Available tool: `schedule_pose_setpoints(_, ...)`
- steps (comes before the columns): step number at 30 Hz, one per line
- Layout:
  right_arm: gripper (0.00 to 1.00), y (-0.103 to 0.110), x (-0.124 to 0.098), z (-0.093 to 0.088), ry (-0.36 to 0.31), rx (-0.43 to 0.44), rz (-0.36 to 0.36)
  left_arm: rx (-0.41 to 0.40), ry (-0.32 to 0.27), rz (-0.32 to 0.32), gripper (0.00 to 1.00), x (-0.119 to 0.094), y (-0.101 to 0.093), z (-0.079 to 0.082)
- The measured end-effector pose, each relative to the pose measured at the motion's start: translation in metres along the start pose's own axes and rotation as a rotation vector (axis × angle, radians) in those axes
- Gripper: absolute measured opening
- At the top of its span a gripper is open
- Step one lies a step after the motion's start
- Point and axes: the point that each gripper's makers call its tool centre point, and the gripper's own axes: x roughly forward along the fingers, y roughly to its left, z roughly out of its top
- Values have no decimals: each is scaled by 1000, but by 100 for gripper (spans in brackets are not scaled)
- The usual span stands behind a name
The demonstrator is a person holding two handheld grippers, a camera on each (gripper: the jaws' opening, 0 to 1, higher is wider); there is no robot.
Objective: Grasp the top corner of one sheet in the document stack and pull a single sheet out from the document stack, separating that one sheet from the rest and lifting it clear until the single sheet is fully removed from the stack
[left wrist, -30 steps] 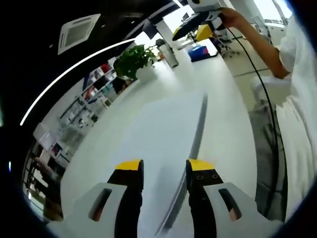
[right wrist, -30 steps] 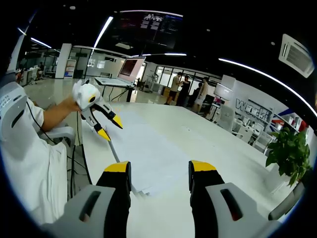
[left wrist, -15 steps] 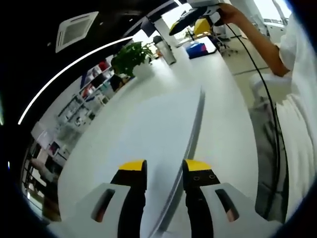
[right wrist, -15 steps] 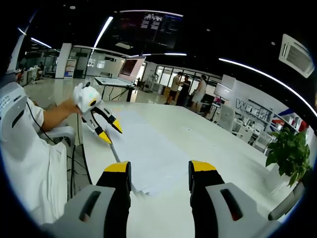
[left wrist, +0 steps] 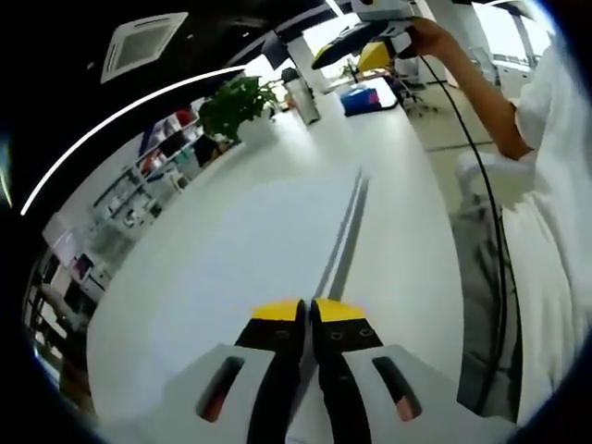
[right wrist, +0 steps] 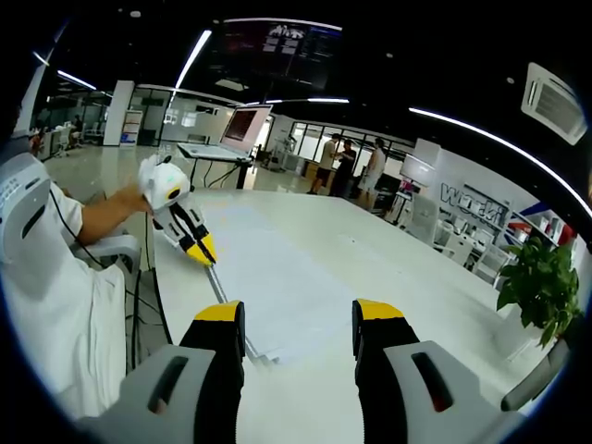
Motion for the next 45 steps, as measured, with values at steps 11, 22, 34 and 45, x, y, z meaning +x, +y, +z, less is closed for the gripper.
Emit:
schedule_pose_setpoints(11, 46, 0, -1, 0, 0, -2, 0, 14, -11, -4, 4, -8, -3, 7)
schedule_pose_setpoints(22, 46, 0, 0, -1, 3, -3, 1, 25, 18, -53, 4, -14, -11, 5)
schedule_pose_setpoints(34, 46, 1, 0, -1, 4, -4, 1, 47, 66, -60, 21, -13, -13, -4)
schedule_pose_setpoints(45, 46, 2, 0, -1, 4, -5, 2, 84, 24, -26, 30, 7, -15, 5)
